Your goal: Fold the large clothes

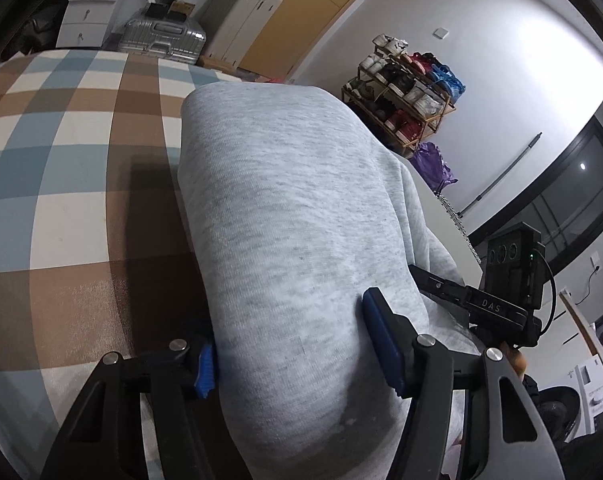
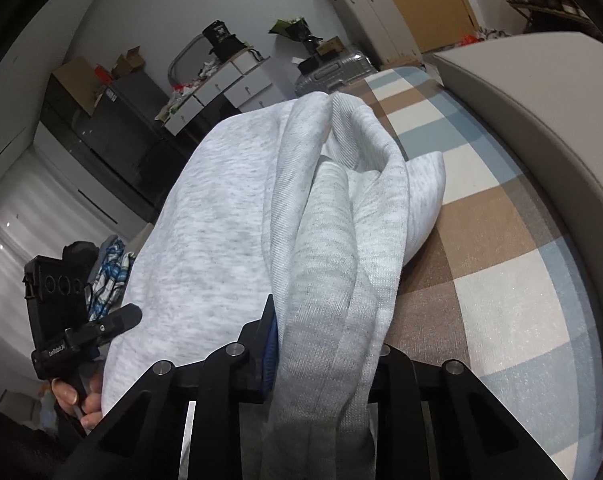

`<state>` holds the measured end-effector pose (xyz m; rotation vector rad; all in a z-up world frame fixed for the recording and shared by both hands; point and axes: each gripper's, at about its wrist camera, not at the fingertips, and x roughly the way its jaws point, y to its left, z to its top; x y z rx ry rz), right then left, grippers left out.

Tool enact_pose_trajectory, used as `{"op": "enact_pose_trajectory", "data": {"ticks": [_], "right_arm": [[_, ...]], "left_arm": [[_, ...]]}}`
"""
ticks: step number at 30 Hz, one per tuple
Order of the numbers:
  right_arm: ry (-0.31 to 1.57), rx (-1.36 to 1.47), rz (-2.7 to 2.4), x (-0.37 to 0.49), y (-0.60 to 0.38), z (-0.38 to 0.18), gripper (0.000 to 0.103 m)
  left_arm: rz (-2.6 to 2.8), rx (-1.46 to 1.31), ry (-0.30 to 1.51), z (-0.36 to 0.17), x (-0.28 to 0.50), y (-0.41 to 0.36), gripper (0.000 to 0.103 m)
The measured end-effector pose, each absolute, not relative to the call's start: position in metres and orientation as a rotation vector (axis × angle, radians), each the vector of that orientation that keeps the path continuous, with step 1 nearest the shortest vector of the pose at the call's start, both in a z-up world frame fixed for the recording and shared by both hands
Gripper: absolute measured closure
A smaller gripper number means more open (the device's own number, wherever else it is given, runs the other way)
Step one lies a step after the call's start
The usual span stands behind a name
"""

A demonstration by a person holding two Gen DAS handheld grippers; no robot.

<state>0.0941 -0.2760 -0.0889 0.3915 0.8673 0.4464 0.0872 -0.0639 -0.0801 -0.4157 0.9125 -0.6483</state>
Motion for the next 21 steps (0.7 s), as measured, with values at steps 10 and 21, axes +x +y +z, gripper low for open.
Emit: {"op": "enact_pose_trajectory", "data": {"ticks": [10,21], "right_arm": [[0.746,0.338,0.418,0.069,-0.314,-0.031,0.079],[0.611,0.273,0.21,0.065,-0.43,0.049,0.079]], "left_arm": [[-0.73,-0.38,0.827,-0.046,0.084,-0.092,0.044],[-0.905,-0.322,0.779,-0.003,0.13,-0.21,0.044]]}}
